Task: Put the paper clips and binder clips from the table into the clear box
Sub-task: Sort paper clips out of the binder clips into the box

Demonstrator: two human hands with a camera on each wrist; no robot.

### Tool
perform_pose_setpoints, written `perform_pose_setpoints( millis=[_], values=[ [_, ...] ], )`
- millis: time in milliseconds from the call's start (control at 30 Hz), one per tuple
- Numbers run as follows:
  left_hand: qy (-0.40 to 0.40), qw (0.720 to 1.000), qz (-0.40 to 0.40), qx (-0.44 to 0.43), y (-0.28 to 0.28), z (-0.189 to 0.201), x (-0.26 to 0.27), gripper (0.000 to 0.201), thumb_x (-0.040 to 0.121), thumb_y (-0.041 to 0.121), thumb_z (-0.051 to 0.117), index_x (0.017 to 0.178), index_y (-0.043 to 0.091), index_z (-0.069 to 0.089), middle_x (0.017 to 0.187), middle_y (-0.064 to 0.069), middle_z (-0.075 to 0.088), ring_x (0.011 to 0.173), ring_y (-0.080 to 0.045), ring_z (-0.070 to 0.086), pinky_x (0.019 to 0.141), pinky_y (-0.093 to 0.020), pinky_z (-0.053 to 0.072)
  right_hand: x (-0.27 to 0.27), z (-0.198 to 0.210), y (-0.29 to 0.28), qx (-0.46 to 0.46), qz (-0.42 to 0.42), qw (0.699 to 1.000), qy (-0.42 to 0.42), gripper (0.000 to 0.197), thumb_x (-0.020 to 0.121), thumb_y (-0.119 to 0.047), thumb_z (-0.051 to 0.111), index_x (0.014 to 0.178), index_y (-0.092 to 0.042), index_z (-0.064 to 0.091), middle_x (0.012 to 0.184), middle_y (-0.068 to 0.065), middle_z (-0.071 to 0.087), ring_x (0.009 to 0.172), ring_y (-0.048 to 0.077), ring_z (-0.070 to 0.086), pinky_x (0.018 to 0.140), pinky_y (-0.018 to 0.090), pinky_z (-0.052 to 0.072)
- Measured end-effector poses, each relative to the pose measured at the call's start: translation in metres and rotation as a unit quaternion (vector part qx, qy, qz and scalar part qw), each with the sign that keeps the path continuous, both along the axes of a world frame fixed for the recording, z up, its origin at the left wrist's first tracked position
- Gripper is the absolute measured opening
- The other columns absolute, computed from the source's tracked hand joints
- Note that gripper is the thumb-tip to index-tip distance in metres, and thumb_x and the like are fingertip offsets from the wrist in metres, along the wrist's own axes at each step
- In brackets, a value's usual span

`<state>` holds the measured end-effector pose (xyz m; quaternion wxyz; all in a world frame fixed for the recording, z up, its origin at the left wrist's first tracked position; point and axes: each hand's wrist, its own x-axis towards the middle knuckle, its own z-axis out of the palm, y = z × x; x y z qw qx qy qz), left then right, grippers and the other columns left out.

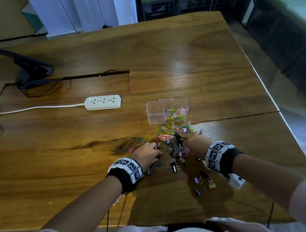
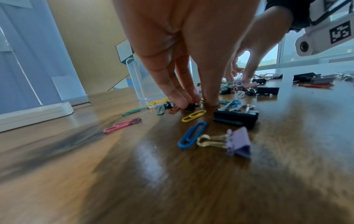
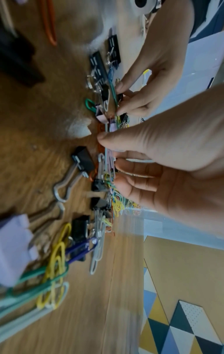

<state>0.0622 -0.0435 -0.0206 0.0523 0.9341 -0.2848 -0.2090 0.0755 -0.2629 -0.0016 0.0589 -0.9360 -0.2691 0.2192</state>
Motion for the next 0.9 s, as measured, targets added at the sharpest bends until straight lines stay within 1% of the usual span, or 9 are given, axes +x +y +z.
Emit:
perform_pose_setpoints(
  millis=[67,167,300,367,433,533,667,800,900],
  values=[
    [-0.001,1.0,0.021,-0.019,-0.001,-0.002,-0.001,0.036,0.095,0.02,0.053,0.131,0.017,0.053,0.117,-0.005,0.051,0.112,-0.022,0.045,0.092,-0.032,0.042,-0.001,-0.001,0.0,-0.01,0.011,1.0,-0.008,0.026,0.091,-0.014,0.054,0.116,-0.014,0.061,0.124,0.002,0.052,0.115,0.017,0.049,0.097,0.025,0.044],
    [0.005,0.996,0.07,-0.047,-0.004,-0.004,-0.003,0.034,0.092,0.023,0.057,0.125,0.016,0.059,0.117,-0.004,0.051,0.114,-0.021,0.045,0.095,-0.031,0.04,-0.005,-0.005,0.0,-0.03,0.039,0.998,-0.025,0.026,0.093,-0.017,0.05,0.116,-0.01,0.058,0.123,0.005,0.054,0.115,0.02,0.049,0.097,0.03,0.046],
    [0.001,0.99,0.123,-0.062,-0.012,-0.006,-0.005,0.036,0.088,0.041,0.058,0.112,0.015,0.065,0.116,-0.003,0.052,0.113,-0.019,0.044,0.096,-0.032,0.039,-0.006,-0.009,0.0,-0.057,0.074,0.995,-0.041,0.029,0.093,-0.024,0.048,0.117,-0.008,0.056,0.119,0.008,0.056,0.114,0.023,0.051,0.098,0.033,0.046],
    [-0.005,0.99,0.131,-0.054,-0.015,-0.007,-0.005,0.038,0.086,0.045,0.06,0.109,0.015,0.064,0.115,-0.003,0.051,0.112,-0.02,0.042,0.095,-0.032,0.038,-0.005,-0.008,0.001,-0.067,0.073,0.994,-0.038,0.029,0.094,-0.023,0.047,0.117,-0.007,0.055,0.119,0.009,0.056,0.113,0.023,0.052,0.096,0.033,0.047],
    [-0.004,0.99,0.134,-0.049,-0.016,-0.007,-0.004,0.036,0.085,0.042,0.062,0.109,0.015,0.061,0.116,-0.003,0.051,0.112,-0.021,0.041,0.096,-0.032,0.038,-0.004,-0.007,0.003,-0.072,0.07,0.994,-0.03,0.029,0.093,-0.021,0.047,0.117,-0.006,0.054,0.12,0.009,0.056,0.111,0.023,0.054,0.094,0.032,0.048],
    [0.003,0.987,0.148,-0.057,-0.015,-0.007,0.0,0.027,0.089,0.03,0.06,0.111,0.014,0.059,0.118,-0.005,0.053,0.115,-0.023,0.042,0.098,-0.033,0.037,-0.003,-0.006,0.006,-0.083,0.063,0.995,-0.011,0.027,0.092,-0.018,0.05,0.116,-0.006,0.055,0.118,0.009,0.056,0.108,0.023,0.056,0.092,0.033,0.049],
    [0.014,0.983,0.168,-0.078,-0.012,-0.007,0.003,0.023,0.089,0.018,0.06,0.111,0.012,0.059,0.119,-0.007,0.055,0.115,-0.025,0.047,0.095,-0.033,0.04,-0.001,-0.006,0.007,-0.091,0.031,0.995,0.011,0.023,0.093,-0.017,0.048,0.111,-0.007,0.059,0.114,0.009,0.06,0.103,0.021,0.059,0.09,0.031,0.051],
    [0.019,0.978,0.183,-0.097,-0.013,-0.008,0.005,0.026,0.087,0.014,0.063,0.113,0.011,0.058,0.116,-0.006,0.057,0.109,-0.022,0.053,0.092,-0.031,0.044,0.001,-0.006,0.009,-0.107,0.021,0.994,0.027,0.024,0.091,-0.014,0.051,0.113,-0.007,0.057,0.112,0.009,0.06,0.104,0.021,0.058,0.09,0.029,0.05],
    [0.01,0.981,0.177,-0.08,-0.014,-0.008,0.007,0.026,0.089,0.016,0.061,0.115,0.011,0.058,0.118,-0.007,0.057,0.111,-0.022,0.052,0.093,-0.032,0.043,0.001,-0.008,0.013,-0.122,0.012,0.992,0.034,0.025,0.089,-0.015,0.053,0.113,-0.007,0.056,0.109,0.009,0.061,0.101,0.021,0.058,0.088,0.029,0.05]
  ],
)
